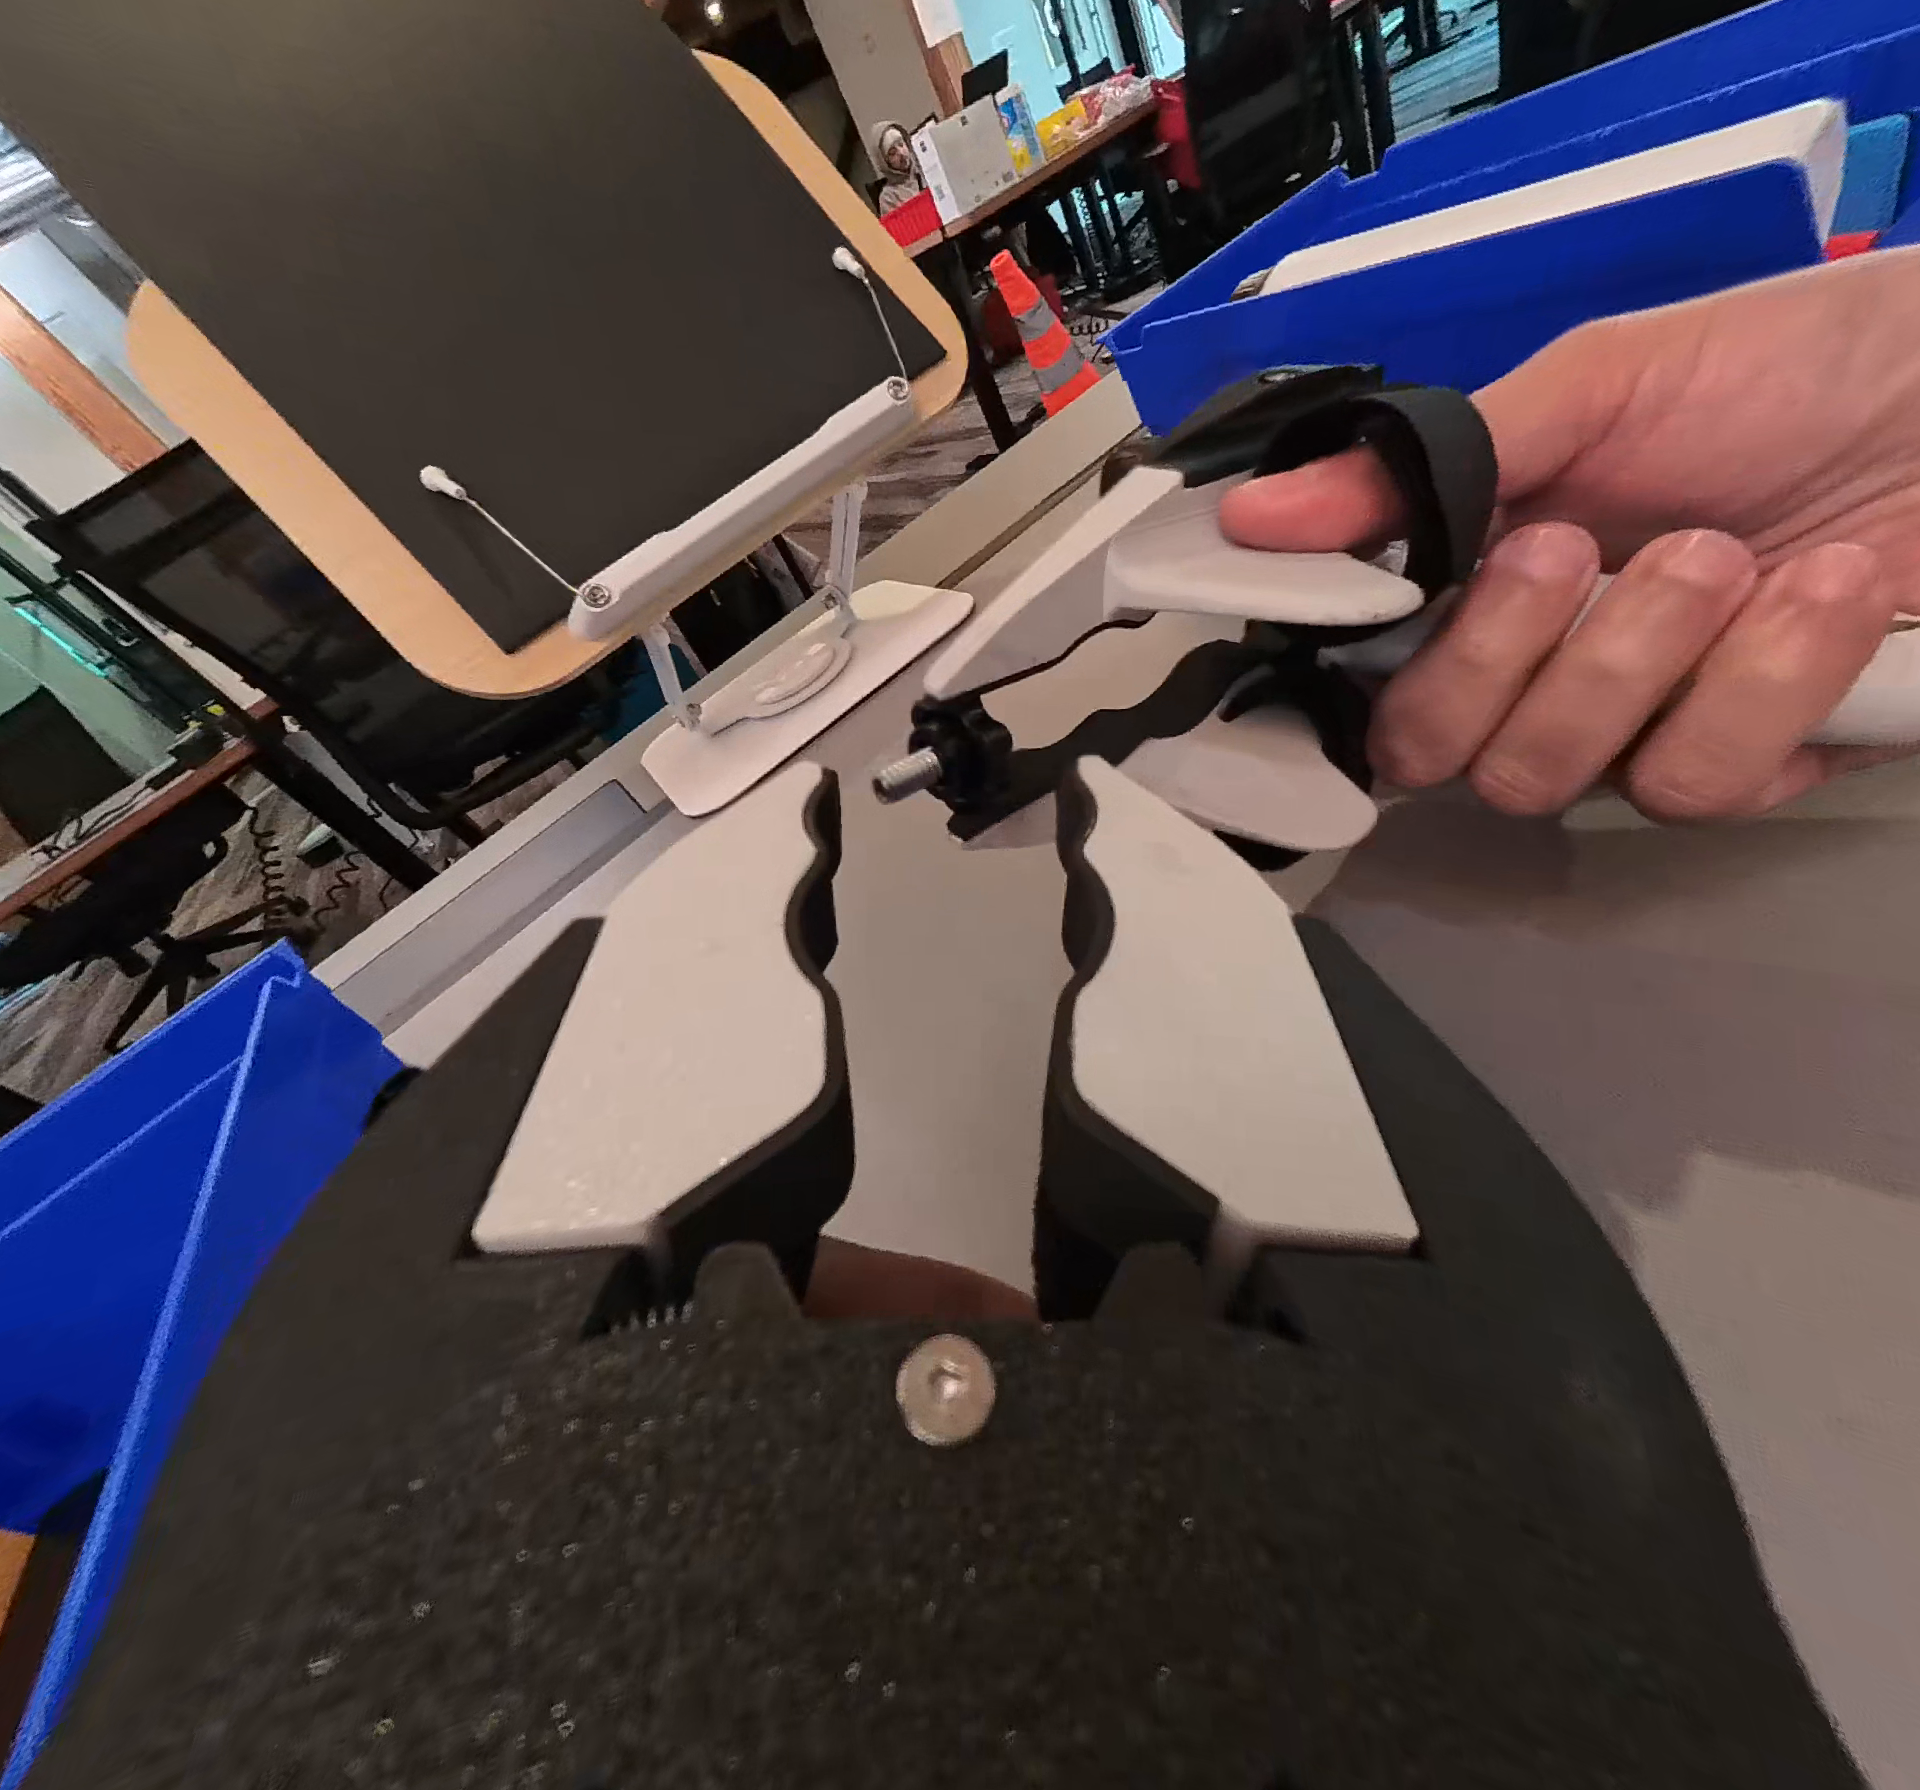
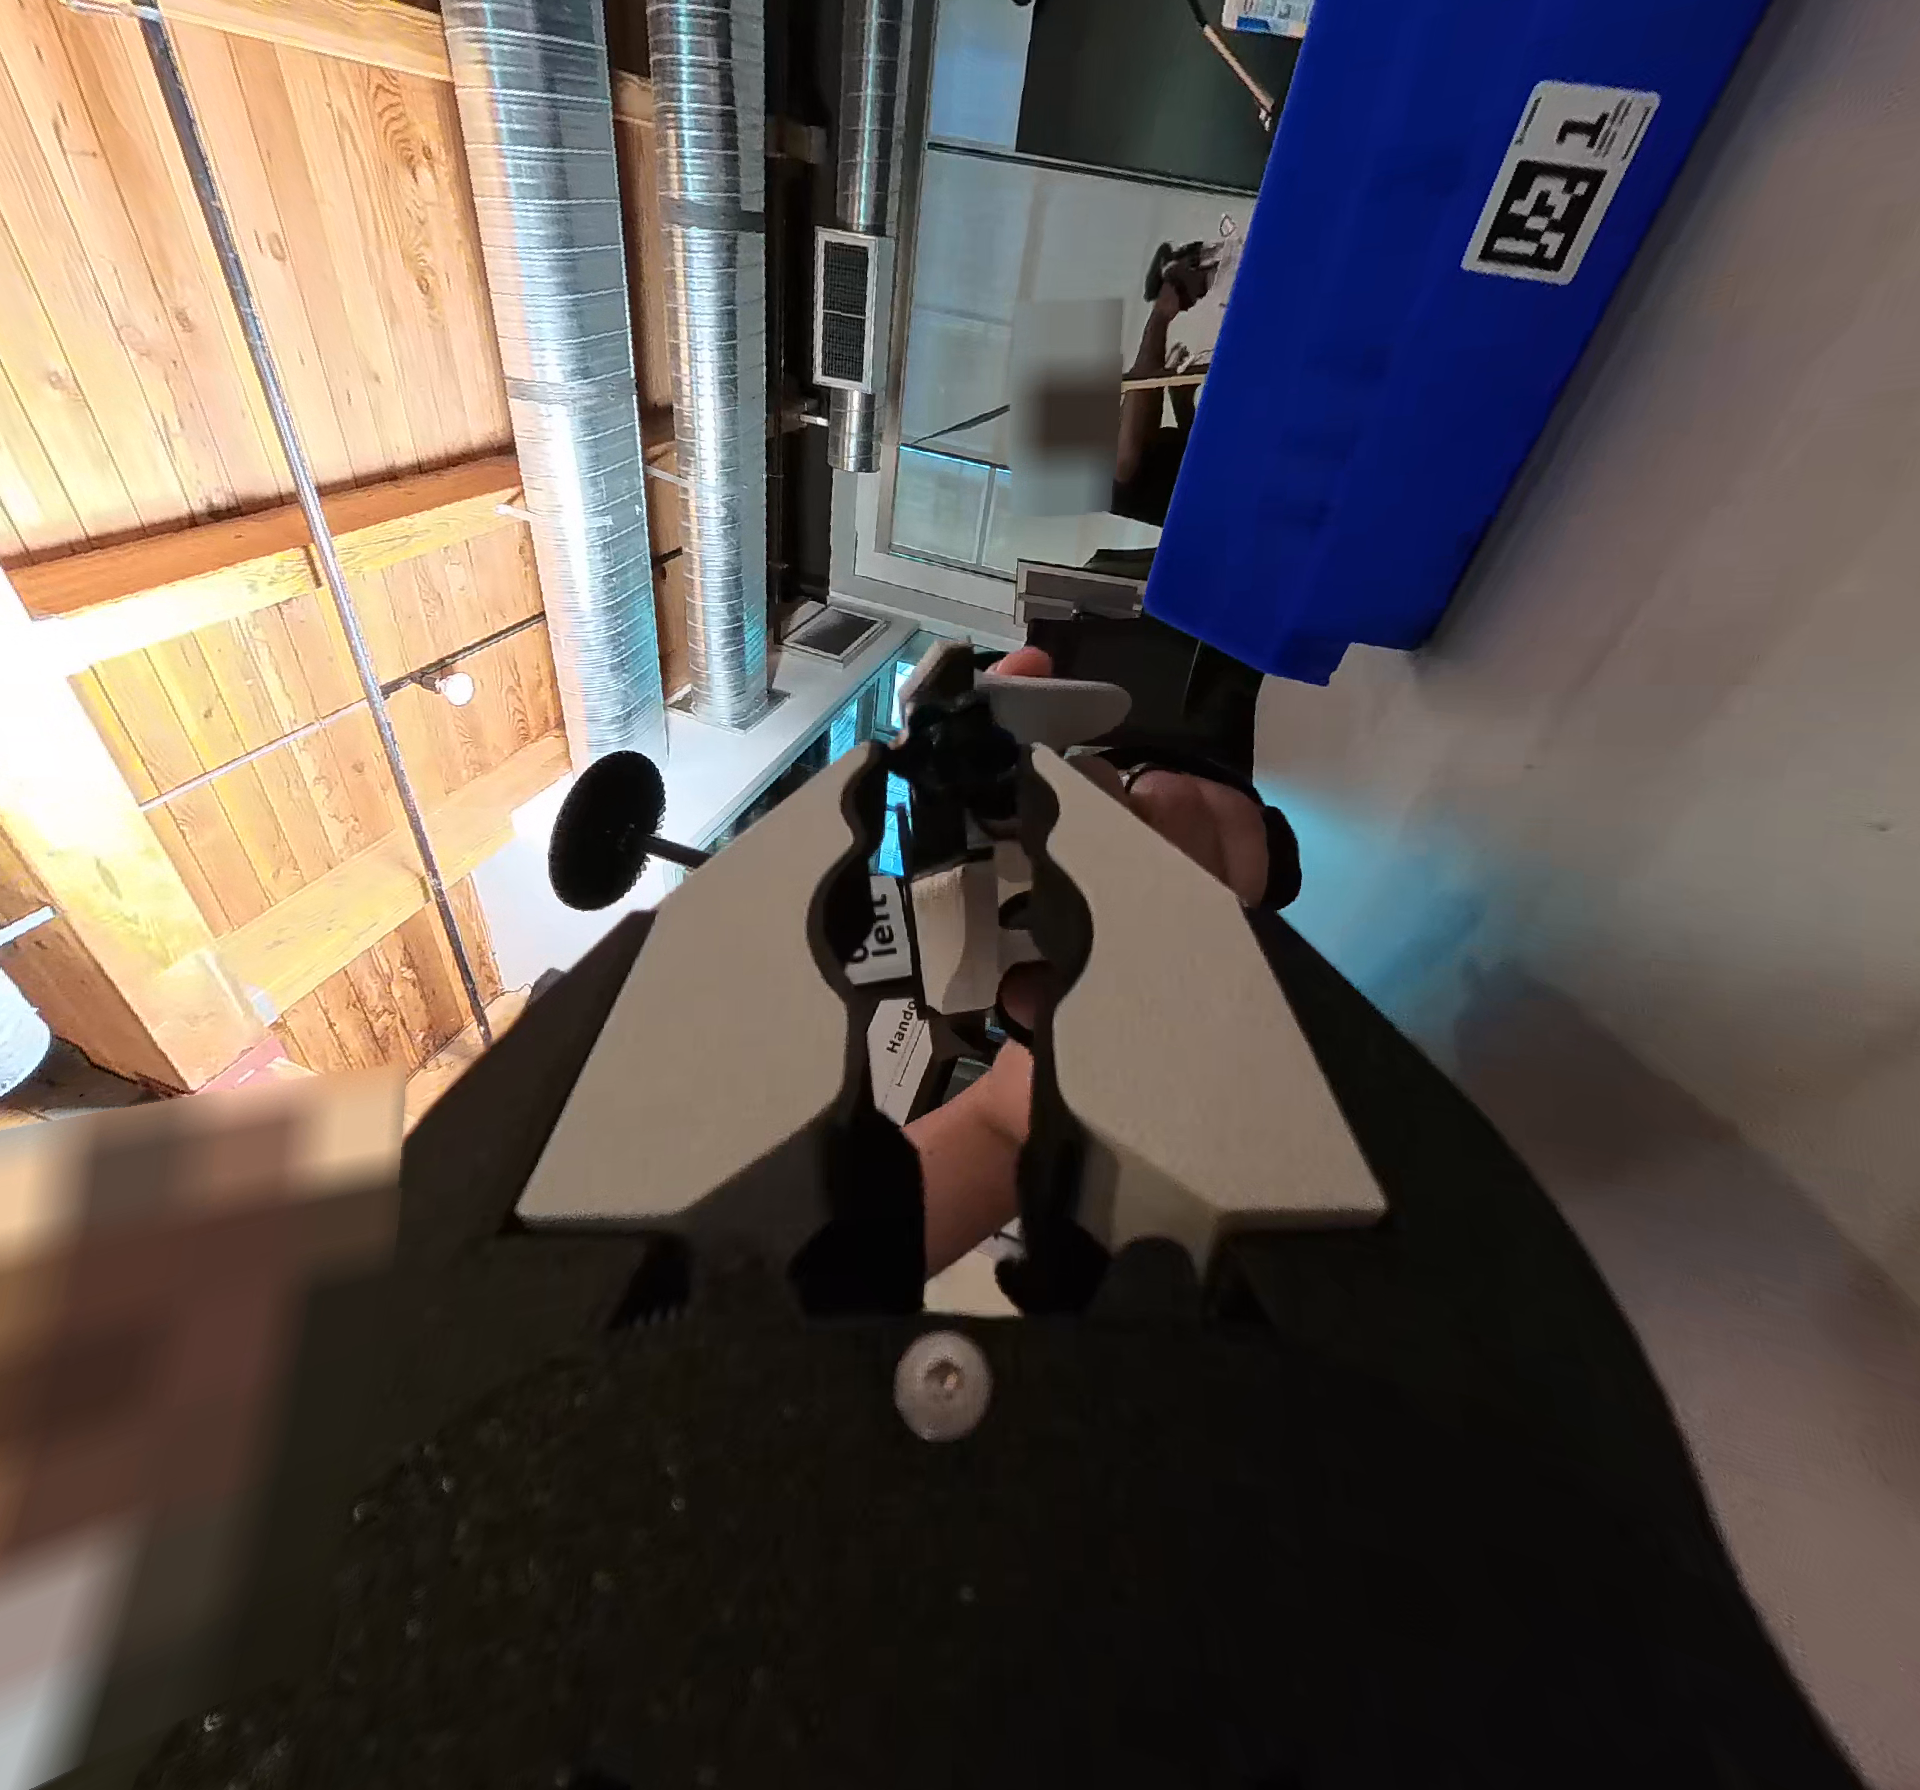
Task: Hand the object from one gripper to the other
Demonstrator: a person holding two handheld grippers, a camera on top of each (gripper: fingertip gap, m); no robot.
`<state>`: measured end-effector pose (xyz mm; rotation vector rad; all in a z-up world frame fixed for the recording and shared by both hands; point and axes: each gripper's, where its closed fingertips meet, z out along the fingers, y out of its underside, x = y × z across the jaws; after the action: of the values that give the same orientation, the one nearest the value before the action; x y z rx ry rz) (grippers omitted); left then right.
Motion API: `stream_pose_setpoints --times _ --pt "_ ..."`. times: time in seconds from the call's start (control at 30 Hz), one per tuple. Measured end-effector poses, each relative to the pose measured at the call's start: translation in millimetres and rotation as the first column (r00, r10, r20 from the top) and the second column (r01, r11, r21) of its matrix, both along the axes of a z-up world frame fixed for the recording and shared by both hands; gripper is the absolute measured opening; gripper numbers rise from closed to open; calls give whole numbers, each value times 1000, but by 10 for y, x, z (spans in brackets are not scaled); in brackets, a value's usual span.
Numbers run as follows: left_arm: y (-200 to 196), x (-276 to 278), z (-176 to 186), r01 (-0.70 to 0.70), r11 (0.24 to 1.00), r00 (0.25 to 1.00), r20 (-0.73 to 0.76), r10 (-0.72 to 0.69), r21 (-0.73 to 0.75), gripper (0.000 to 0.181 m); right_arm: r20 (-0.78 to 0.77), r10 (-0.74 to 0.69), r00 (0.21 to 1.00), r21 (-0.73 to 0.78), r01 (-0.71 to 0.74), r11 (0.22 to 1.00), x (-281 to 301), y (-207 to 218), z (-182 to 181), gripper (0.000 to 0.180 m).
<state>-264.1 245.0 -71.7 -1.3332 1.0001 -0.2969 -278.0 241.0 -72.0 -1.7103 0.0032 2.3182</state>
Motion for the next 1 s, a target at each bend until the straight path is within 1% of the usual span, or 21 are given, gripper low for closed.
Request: stream_pose_setpoints --times 0.07,0.17,0.27,0.3,0.33,0.37,0.47,0.53,0.6,0.67,0.73,0.8,0.83,0.87,0.93,0.97,1.0 --pt "9 -9 9 -3 1000 1000 10 3 -9 37 -11 1 1000 4 -1 1000 -3 -8 22 24" --pt "-8 -13 26 14 1000 1000 23 -13 -18 24 1 5 1000 14 -5 1000 -6 -17 22 24" --pt "-5 -11 11 17 999 1000 20 -16 -32 24 -8 5 1000 -4 -5 1000 -5 -12 7 24" --pt "-4 -12 6 19 999 1000 19 -18 -36 24 -16 7 1000 -12 -7 1000 -6 -11 4 29" --pt "-4 -13 3 20 999 1000 16 -20 -42 24 -22 8 1000 -22 -9 1000 -5 -9 1 29" --pt "-3 -14 1 22 999 1000 13 -22 -47 24 -28 10 1000 -25 -11 1000 -5 -8 2 24" --pt "-11 -13 18 29 998 999 16 -28 -54 24 -42 19 999 -19 -19 1000 -2 -16 24 24" --pt "-20 -8 32 36 998 999 24 -34 -60 24 -33 27 999 12 -27 1000 -2 -31 44 26" --pt "-27 -6 49 43 996 998 41 -40 -75 24 -6 32 999 62 -31 998 11 -36 59 32" --pt "-34 -8 65 59 993 996 67 -52 -102 24 35 -4 999 133 0 991 78 9 80 37" --pt "-35 -21 90 75 988 992 106 -62 -131 24 73 -72 995 231 53 971 187 83 132 41" --pt "-37 -30 109 104 980 985 153 -77 -172 24 174 -163 971 388 84 918 296 154 117 44" --pt "-42 -32 122 126 973 979 182 -90 -194 24 236 -225 945 496 82 865 344 180 88 45" --pt "-55 -27 131 156 963 971 212 -108 -221 24 278 -284 918 597 66 799 383 190 73 48" --pt "-97 -4 144 233 933 948 276 -155 -275 24 283 -352 892 729 39 684 416 149 134 54" --pt "-145 28 140 296 902 929 316 -195 -315 24 283 -365 887 781 8 625 406 94 167 59" --pt "-188 52 139 359 860 904 364 -224 -362 23 285 -396 873 843 -32 536 392 39 182 60"
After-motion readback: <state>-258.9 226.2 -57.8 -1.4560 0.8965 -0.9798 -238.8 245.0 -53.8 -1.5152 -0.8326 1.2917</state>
